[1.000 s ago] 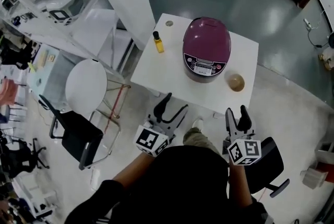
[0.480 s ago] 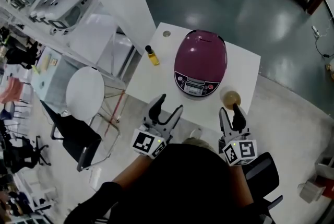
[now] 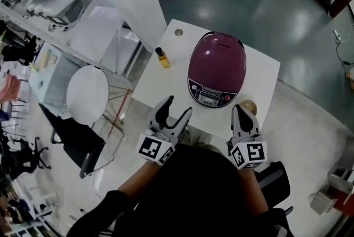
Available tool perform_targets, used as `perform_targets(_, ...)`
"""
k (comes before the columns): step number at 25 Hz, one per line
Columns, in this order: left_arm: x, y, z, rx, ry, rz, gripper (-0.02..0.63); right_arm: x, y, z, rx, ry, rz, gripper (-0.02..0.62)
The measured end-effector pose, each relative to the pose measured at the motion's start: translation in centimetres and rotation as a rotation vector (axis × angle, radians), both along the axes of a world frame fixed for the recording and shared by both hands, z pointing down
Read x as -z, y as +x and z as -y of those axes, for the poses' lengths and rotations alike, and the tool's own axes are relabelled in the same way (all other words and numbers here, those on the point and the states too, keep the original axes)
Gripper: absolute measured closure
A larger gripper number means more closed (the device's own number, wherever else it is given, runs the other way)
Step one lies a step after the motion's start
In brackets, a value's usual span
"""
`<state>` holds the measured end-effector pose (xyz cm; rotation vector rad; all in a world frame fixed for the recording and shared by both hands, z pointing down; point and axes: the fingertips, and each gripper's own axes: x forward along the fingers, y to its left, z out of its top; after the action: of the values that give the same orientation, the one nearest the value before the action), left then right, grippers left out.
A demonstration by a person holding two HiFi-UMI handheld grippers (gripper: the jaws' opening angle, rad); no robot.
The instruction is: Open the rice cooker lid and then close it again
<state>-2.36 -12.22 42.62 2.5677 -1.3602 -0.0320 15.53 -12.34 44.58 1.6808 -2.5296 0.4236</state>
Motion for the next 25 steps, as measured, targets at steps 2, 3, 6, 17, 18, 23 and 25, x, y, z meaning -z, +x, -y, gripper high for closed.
perform_targets(2, -0.2, -0.2, 0.8, -0.021, -0.003, -0.006, 0.356, -0.3, -1.2, 0.7, 0.008, -0.018, 0.006, 0.595)
perform_targets(3, -0.3, -0.3, 1.1, -0.032, -0.002, -0.008, 0.356, -0.4, -1.6, 1.0, 0.008, -0.029, 0.002, 0.595)
perform_targets(6, -0.3, -0.5, 2.1, -0.060, 0.001, -0.021, 0.356, -0.9, -2.7, 2.1, 0.015, -0.057, -0.036, 0.595)
perform_targets(17, -1.3, -2.2, 4.6, -0.120, -0.014, -0.055, 0.356, -6.3, -5.3, 6.1, 0.043, -0.145, -0.152, 0.595)
perform_targets(18, -1.4, -2.3, 4.7, -0.124, -0.018, -0.058, 0.356, -6.9, -5.4, 6.3, 0.044, -0.160, -0.160, 0.596)
perform_targets(23, -1.7, -2.8, 5.4, -0.151, -0.026, -0.070, 0.356, -9.2, -6.6, 7.3, 0.065, -0.212, -0.191, 0.595)
perform_targets(25, -1.8, -2.9, 5.7, -0.166, -0.030, -0.071, 0.356, -10.2, -7.1, 7.6, 0.071, -0.238, -0.206, 0.596)
